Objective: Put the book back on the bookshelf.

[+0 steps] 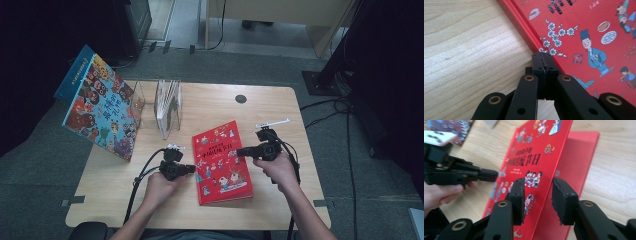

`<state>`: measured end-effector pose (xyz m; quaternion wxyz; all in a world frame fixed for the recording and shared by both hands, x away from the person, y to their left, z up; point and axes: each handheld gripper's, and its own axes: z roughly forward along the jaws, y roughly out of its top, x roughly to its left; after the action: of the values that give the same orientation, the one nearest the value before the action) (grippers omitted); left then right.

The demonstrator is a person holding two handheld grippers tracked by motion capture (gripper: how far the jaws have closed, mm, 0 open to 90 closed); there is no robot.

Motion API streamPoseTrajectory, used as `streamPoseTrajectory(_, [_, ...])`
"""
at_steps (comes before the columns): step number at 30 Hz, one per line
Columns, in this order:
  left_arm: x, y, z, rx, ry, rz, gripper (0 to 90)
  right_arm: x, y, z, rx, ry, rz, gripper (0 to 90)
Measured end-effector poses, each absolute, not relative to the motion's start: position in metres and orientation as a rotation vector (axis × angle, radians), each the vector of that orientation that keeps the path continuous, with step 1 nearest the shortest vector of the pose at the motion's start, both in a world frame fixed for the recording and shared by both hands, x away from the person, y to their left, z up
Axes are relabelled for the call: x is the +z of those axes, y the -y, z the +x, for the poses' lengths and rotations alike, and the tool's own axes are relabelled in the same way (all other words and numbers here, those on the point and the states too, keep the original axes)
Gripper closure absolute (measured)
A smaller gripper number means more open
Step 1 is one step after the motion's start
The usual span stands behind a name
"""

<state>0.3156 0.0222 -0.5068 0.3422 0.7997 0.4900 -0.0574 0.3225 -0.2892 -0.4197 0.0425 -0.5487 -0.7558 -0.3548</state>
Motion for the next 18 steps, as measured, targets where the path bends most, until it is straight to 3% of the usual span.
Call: streamPoseTrajectory(18, [-0.507,-0.024,0.317,-0.175,-1.277,2.076,90.0,-0.392,0.247,0.312,-1.084,2.398,-1.478,64.4])
